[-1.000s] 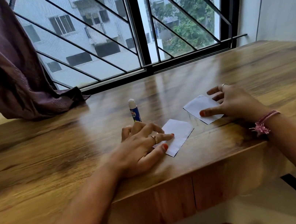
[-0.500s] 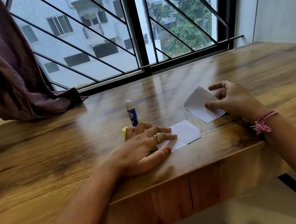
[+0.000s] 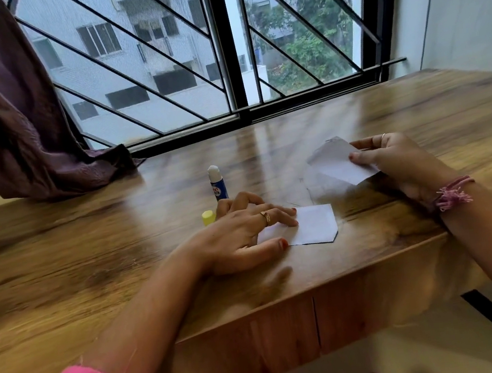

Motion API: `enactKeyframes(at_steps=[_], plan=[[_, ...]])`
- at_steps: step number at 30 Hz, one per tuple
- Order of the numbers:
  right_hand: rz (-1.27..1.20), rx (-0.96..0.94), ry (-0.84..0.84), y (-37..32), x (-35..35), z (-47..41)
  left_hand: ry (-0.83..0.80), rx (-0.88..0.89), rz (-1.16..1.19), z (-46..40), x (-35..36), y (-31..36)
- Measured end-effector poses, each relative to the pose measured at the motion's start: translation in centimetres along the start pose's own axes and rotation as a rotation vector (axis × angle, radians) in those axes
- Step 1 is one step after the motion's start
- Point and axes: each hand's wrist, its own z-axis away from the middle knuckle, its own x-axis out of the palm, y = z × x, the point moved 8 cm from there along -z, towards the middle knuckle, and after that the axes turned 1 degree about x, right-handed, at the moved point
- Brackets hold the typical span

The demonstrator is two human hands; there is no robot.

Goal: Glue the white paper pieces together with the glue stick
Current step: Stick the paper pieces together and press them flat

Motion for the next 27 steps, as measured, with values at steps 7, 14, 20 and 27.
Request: enactKeyframes(at_steps=[7, 14, 20, 27], plan=[[-0.033, 0.043, 0.000, 0.3, 0.0, 0.1, 0.228, 0.051, 0.239, 1.3, -1.7, -0.5], [-0.012, 0.059, -0.005, 0.4, 0.1, 0.4, 0.297, 0.000, 0.371, 1.5, -2.1, -1.9], [0.001, 0.052, -0.033, 0.3, 0.3, 0.7, 0.143, 0.014, 0.279, 0.6, -0.6, -1.4], [0.022, 0.031, -0.052, 0.0, 0.5, 0.9, 0.115, 0.012, 0.163, 0.5, -0.5, -0.5]])
